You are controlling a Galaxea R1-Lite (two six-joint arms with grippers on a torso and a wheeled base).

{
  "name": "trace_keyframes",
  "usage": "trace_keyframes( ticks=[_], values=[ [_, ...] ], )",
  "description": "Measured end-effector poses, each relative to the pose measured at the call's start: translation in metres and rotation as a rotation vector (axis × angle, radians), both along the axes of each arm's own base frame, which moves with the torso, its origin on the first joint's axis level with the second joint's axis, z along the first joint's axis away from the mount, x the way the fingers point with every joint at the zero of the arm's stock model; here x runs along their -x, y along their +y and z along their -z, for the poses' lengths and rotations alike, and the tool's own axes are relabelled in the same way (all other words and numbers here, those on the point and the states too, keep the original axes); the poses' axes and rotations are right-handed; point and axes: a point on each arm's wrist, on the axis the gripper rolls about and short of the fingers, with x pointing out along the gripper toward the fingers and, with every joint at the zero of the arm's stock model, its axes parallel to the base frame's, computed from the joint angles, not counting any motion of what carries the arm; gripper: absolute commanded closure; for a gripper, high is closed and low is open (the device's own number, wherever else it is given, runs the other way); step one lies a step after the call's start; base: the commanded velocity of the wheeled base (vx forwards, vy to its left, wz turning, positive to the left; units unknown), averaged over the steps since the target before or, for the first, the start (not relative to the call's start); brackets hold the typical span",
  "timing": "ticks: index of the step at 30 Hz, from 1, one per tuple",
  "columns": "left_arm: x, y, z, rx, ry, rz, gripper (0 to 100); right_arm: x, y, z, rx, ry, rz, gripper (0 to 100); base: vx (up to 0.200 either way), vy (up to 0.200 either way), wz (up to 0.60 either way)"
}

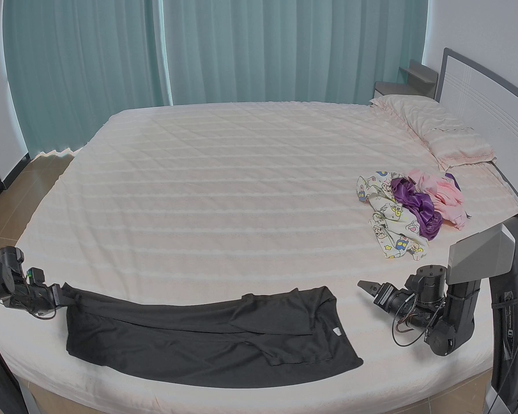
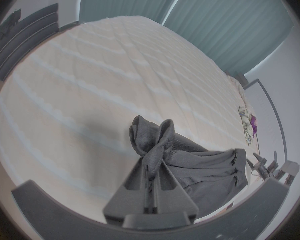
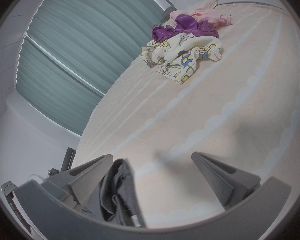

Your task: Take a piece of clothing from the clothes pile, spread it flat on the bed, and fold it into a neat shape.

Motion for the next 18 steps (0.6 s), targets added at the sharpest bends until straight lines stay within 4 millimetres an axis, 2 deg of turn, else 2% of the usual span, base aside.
trace_keyframes(
  ticks=[5, 9, 13, 18],
  values=[
    [0.008, 0.039, -0.02, -0.015, -0.001, -0.087, 100, 0.0, 0.0, 0.0, 0.0, -0.001, 0.001, 0, 0.0, 0.0, 0.0],
    [0.016, 0.052, -0.035, -0.025, 0.008, -0.132, 100, -0.001, -0.001, 0.0, 0.0, -0.002, 0.003, 0, 0.0, 0.0, 0.0],
    [0.019, 0.038, -0.048, -0.03, 0.062, -0.136, 100, -0.001, -0.001, 0.0, 0.0, -0.002, 0.002, 0, 0.0, 0.0, 0.0],
    [0.011, -0.004, -0.067, -0.006, 0.101, -0.119, 100, 0.0, -0.001, 0.0, 0.0, -0.002, 0.003, 0, 0.0, 0.0, 0.0]
  ],
)
